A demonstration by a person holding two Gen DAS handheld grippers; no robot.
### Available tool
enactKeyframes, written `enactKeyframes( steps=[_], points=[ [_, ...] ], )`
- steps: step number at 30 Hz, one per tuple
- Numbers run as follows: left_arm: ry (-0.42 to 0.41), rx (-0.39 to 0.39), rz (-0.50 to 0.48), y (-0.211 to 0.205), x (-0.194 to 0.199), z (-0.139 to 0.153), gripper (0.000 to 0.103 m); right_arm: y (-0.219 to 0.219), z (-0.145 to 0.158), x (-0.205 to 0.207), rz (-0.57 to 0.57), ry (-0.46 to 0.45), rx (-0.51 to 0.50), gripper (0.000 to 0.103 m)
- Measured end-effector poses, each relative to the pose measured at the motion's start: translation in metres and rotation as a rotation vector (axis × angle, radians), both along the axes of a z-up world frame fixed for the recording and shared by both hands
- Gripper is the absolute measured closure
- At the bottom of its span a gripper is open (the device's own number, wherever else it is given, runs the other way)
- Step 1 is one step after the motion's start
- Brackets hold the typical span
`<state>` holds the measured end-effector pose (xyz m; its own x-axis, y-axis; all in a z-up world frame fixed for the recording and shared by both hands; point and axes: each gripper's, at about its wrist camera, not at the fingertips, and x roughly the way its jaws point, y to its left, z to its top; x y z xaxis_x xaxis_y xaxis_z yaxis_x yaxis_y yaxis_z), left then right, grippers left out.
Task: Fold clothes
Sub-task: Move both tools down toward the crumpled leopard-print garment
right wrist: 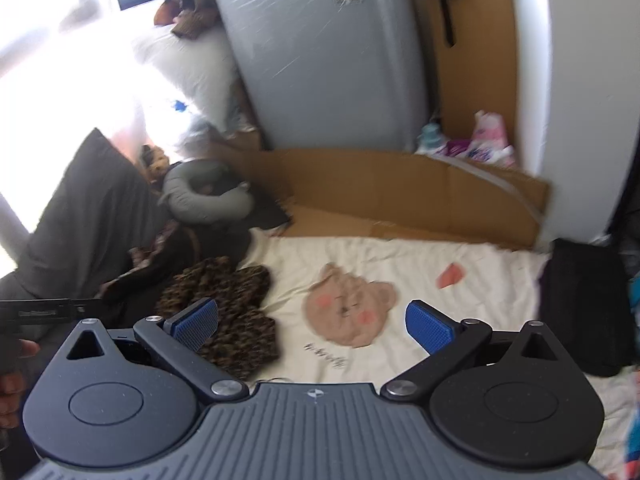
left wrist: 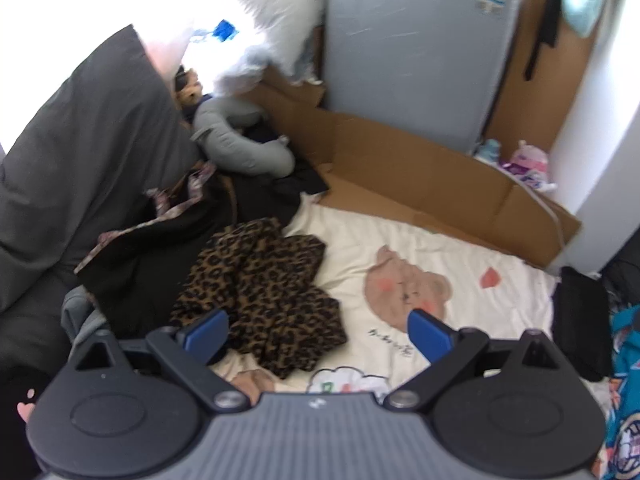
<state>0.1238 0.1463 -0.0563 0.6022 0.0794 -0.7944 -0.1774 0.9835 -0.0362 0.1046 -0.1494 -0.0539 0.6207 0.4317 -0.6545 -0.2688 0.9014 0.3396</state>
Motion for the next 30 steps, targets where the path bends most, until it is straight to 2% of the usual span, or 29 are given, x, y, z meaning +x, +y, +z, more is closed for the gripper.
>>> enactKeyframes(
  steps=[3,6,8,10,11,15,20,22,30],
  points=[
    [0.017,0.009,0.022,0.016,0.008,-0.016,0.005,0.003,-0.019,0.012,0.009,0.012,0.062,0.001],
    [0.030,-0.001,0.055,0.031,0.017,-0.038,0.005,0.013,-0.042,0.022,0.020,0.002,0.014,0.001],
    [0.034,-0.011,0.073,0.039,0.024,-0.056,0.006,0.020,-0.059,0.030,0.025,0.004,-0.006,0.008],
    [0.039,-0.008,0.076,0.043,0.032,-0.075,0.007,0.022,-0.082,0.040,0.041,0.038,0.010,0.019],
    [0.041,-0.002,0.073,0.044,0.035,-0.085,0.007,0.023,-0.095,0.046,0.050,0.059,0.018,0.020],
    [0.059,0.001,0.081,0.050,0.054,-0.132,0.008,0.032,-0.144,0.061,0.071,0.087,0.015,0.020],
    [0.093,-0.012,0.107,0.059,0.068,-0.193,0.025,0.039,-0.200,0.078,0.070,0.133,0.044,0.020],
    [0.097,-0.019,0.107,0.060,0.070,-0.212,0.027,0.042,-0.221,0.082,0.084,0.147,0.049,0.020],
    [0.122,-0.038,0.113,0.062,0.070,-0.285,0.028,0.059,-0.289,0.081,0.159,0.225,0.069,0.020]
  ],
)
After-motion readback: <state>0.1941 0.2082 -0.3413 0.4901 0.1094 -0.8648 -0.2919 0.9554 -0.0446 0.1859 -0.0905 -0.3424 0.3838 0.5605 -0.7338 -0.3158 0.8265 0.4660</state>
